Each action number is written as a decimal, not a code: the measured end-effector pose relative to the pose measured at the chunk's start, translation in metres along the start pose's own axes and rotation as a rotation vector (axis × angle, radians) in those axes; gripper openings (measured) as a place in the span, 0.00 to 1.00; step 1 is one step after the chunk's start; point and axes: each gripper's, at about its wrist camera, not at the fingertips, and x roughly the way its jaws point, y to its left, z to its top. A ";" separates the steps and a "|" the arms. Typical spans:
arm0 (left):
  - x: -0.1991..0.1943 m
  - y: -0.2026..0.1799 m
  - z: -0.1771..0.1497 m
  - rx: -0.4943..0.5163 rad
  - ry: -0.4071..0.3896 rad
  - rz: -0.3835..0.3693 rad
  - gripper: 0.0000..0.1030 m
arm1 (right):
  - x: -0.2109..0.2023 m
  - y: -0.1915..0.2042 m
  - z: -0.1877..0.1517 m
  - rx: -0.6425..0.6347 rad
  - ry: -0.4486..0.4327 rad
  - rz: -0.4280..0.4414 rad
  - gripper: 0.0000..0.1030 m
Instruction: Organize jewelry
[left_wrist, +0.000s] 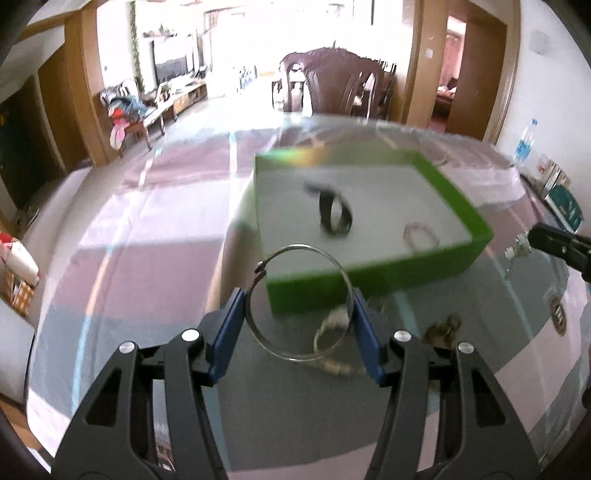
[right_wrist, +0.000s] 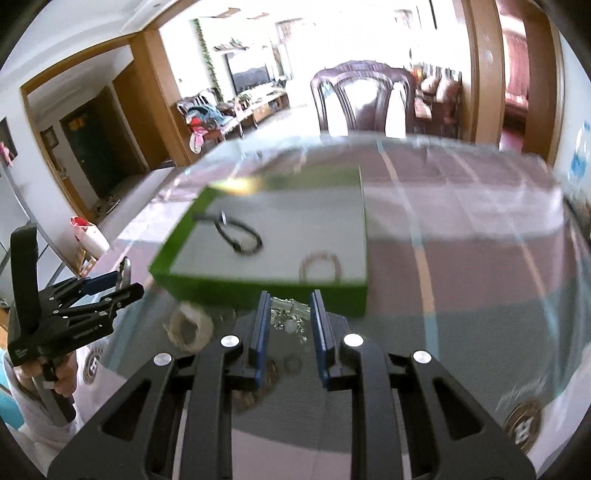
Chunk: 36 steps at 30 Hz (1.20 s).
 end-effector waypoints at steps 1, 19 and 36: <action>-0.001 -0.001 0.009 0.009 -0.015 -0.004 0.55 | -0.001 0.002 0.008 -0.010 -0.014 -0.003 0.21; 0.093 -0.001 0.055 -0.023 0.105 -0.018 0.66 | 0.112 -0.006 0.031 0.062 0.117 -0.021 0.50; 0.063 -0.004 -0.044 -0.017 0.216 0.044 0.71 | 0.086 0.015 -0.075 -0.081 0.248 0.048 0.54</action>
